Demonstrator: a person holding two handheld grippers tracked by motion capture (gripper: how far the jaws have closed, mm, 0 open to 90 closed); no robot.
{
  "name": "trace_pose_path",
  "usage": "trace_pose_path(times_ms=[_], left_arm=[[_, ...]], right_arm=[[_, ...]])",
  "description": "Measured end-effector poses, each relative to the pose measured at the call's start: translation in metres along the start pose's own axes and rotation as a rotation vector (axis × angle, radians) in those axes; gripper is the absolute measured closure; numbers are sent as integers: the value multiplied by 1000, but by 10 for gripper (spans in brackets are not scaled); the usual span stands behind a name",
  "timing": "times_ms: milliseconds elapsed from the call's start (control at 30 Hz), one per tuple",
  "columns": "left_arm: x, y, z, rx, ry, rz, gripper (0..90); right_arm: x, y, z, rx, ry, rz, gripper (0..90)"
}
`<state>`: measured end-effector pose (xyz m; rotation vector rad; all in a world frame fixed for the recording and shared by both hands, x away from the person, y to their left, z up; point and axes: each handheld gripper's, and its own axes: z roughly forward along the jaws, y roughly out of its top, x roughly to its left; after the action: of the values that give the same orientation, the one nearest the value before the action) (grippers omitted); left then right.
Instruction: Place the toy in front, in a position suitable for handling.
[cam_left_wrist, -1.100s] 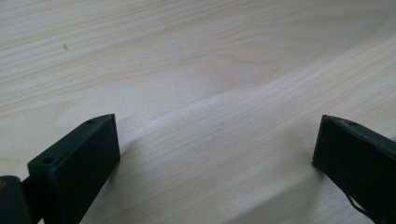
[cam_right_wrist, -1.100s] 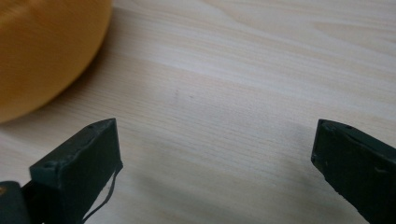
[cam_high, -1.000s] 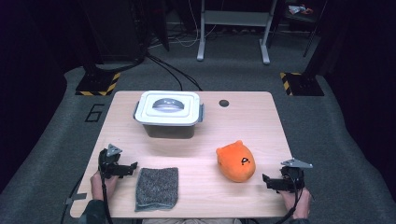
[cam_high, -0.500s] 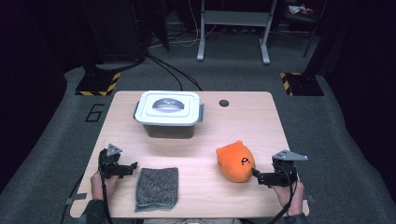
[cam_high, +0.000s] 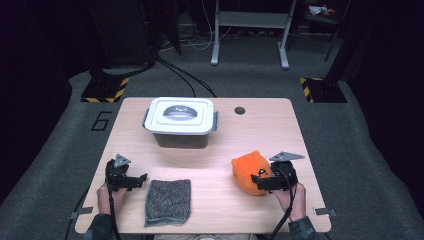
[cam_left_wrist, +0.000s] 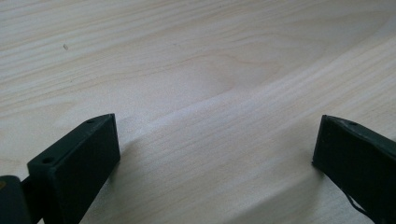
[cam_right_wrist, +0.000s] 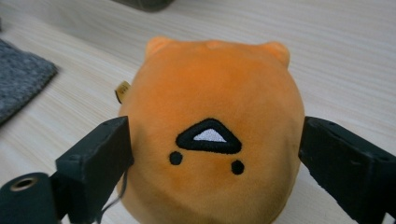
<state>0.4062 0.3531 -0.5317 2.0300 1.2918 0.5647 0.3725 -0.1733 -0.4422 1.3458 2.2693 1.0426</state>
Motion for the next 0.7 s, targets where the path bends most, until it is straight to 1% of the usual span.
trace_pose_path(times_ms=[33, 100, 133, 167, 200, 267, 300, 333, 400, 500, 533, 633, 700], left_arm=[[0, 0, 0, 0, 0, 0, 2], [0, 0, 0, 0, 0, 0, 2], [0, 0, 0, 0, 0, 0, 2], [0, 0, 0, 0, 1, 0, 2], [0, 0, 0, -2, 0, -3, 2], [0, 0, 0, 0, 1, 0, 2], [0, 0, 0, 0, 1, 0, 2], [0, 0, 0, 0, 1, 0, 2], [0, 0, 0, -1, 1, 0, 2], [0, 0, 0, 0, 1, 0, 2], [0, 0, 0, -2, 0, -3, 2], [0, 0, 0, -2, 1, -2, 2], [0, 0, 0, -1, 1, 0, 2]], right_arm=[[0, 0, 4, 13, -10, -2, 102], [-1, -2, 10, 29, 13, 16, 109], [0, -2, 12, 27, 5, 13, 125], [1, -3, 14, 41, -12, 23, 133], [0, -5, 16, 62, -7, 17, 148], [1, -6, 18, 61, -9, 23, 212], [0, -6, 18, 76, -13, 21, 235], [-1, -6, 18, 78, -5, 31, 270], [-2, -8, 18, 92, -2, 28, 333], [-3, -8, 18, 88, 6, 25, 417], [-3, -9, 17, 86, 5, 17, 442], [-4, -10, 17, 55, 14, 5, 512], [-3, -11, 15, 35, 22, 11, 547]])
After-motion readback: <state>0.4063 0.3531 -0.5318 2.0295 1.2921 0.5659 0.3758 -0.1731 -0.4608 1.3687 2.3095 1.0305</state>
